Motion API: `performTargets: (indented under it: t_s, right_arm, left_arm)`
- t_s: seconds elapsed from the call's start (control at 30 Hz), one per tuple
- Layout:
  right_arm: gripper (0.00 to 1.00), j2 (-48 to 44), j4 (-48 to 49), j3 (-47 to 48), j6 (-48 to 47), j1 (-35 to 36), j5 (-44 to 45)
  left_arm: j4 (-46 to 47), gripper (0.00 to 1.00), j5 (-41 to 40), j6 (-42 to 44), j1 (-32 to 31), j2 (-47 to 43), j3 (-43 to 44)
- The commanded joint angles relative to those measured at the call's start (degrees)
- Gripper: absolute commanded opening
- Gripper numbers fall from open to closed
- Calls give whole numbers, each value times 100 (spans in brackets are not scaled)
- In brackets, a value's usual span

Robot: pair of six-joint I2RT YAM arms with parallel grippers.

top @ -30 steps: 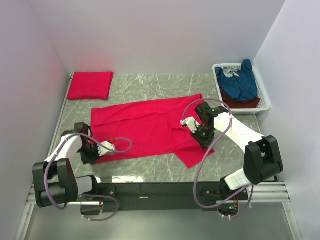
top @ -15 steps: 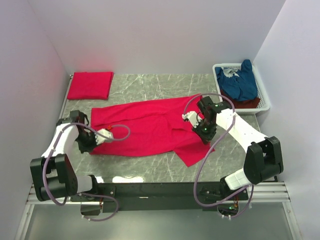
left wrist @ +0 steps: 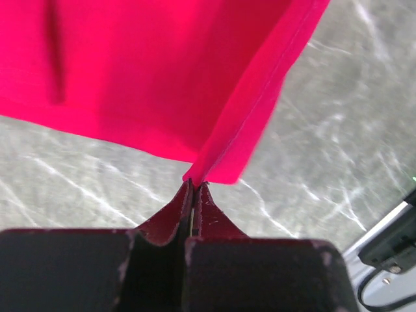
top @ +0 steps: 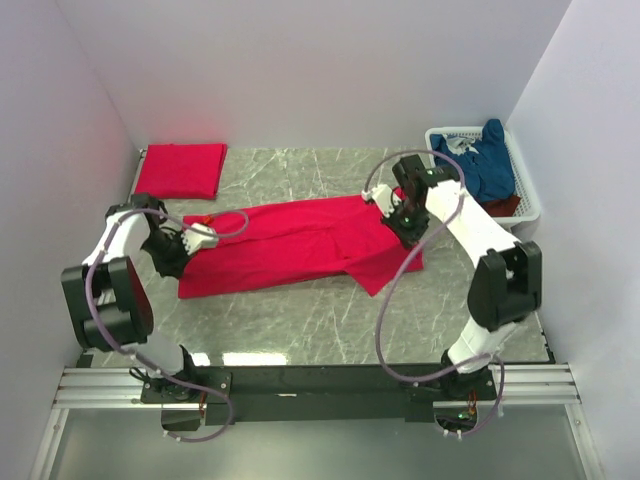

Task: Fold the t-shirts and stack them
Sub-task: Fold the tshirt

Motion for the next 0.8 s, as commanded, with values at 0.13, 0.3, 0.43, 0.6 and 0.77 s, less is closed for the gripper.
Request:
performTargets:
  t_s: [0.13, 0.3, 0.43, 0.6, 0.77]
  right_arm:
    - [0, 967, -295, 1462, -258, -181, 282]
    - [0, 1618, -409, 2157, -284, -207, 353]
    - [0, 1881, -374, 2264, -311, -216, 432]
    - [0, 1944, -304, 2229, -302, -243, 459]
    - [0, 1996, -225, 2273, -267, -286, 502]
  left_arm:
    - [382, 1, 329, -478, 39, 704, 811]
    - [584, 1, 382, -750, 4, 1065, 1242]
    - [742, 1, 268, -865, -57, 1302, 1453]
    - [918, 1, 127, -926, -163, 1505, 1568]
    - [1006, 1, 57, -1014, -233, 1680, 1699]
